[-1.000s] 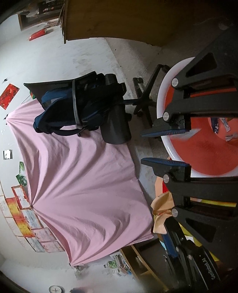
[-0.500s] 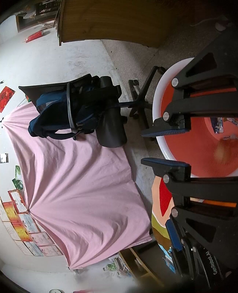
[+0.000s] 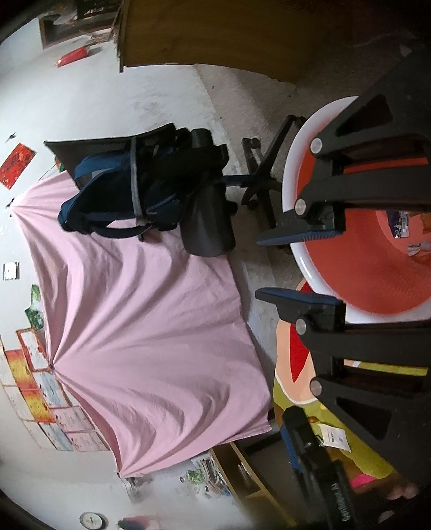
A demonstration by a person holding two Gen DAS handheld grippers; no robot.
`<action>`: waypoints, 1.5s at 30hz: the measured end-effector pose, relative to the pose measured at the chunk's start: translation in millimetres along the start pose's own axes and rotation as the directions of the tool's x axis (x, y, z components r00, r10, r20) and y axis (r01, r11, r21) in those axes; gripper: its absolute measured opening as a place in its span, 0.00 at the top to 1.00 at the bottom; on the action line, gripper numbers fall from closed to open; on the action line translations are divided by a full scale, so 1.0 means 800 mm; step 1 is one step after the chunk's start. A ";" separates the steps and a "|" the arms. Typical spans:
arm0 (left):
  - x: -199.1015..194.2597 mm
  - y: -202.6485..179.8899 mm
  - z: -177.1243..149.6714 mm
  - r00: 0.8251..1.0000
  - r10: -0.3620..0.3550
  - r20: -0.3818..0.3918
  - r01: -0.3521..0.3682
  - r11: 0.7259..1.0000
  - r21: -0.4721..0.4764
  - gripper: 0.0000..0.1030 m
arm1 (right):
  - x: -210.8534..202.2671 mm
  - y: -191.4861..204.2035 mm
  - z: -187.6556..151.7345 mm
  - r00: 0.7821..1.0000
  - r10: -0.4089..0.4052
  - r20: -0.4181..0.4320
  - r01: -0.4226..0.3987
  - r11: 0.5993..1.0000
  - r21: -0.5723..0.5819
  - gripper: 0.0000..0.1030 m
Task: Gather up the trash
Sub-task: 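Move both empty grippers back over the table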
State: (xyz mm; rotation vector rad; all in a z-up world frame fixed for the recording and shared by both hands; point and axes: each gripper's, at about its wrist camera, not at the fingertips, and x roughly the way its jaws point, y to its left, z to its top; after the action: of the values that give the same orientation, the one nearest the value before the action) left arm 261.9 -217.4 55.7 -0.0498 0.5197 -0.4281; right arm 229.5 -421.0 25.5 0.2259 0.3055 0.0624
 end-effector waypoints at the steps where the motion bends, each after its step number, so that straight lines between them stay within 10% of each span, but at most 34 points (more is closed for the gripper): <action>1: -0.006 0.006 0.001 1.000 0.012 0.011 -0.012 1.000 -0.006 0.59 | -0.001 0.003 0.001 1.000 0.004 0.008 -0.004 1.000 -0.005 0.41; 10: -0.060 0.057 -0.001 0.986 0.111 0.121 -0.103 0.992 -0.069 0.34 | -0.014 0.036 0.005 0.995 0.044 0.093 -0.041 0.999 -0.032 0.01; 16: -0.097 0.089 -0.015 0.959 0.187 0.214 -0.168 0.980 -0.102 0.03 | -0.028 0.059 0.003 0.979 0.065 0.191 -0.056 0.997 -0.053 0.00; 36: -0.166 0.180 -0.059 0.864 0.388 0.320 -0.354 0.921 -0.162 0.02 | -0.025 0.172 -0.017 0.919 0.282 0.277 -0.222 0.948 -0.229 0.00; 45: -0.154 0.221 -0.066 0.869 0.417 0.266 -0.384 0.908 -0.169 0.02 | 0.013 0.221 -0.034 0.924 0.343 0.168 -0.284 0.911 -0.299 0.00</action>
State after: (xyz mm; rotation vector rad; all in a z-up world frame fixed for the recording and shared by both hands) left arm 207.9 -2.8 40.7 -0.1090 0.2441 0.0222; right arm 226.5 -242.4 37.5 0.0071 0.0369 0.3960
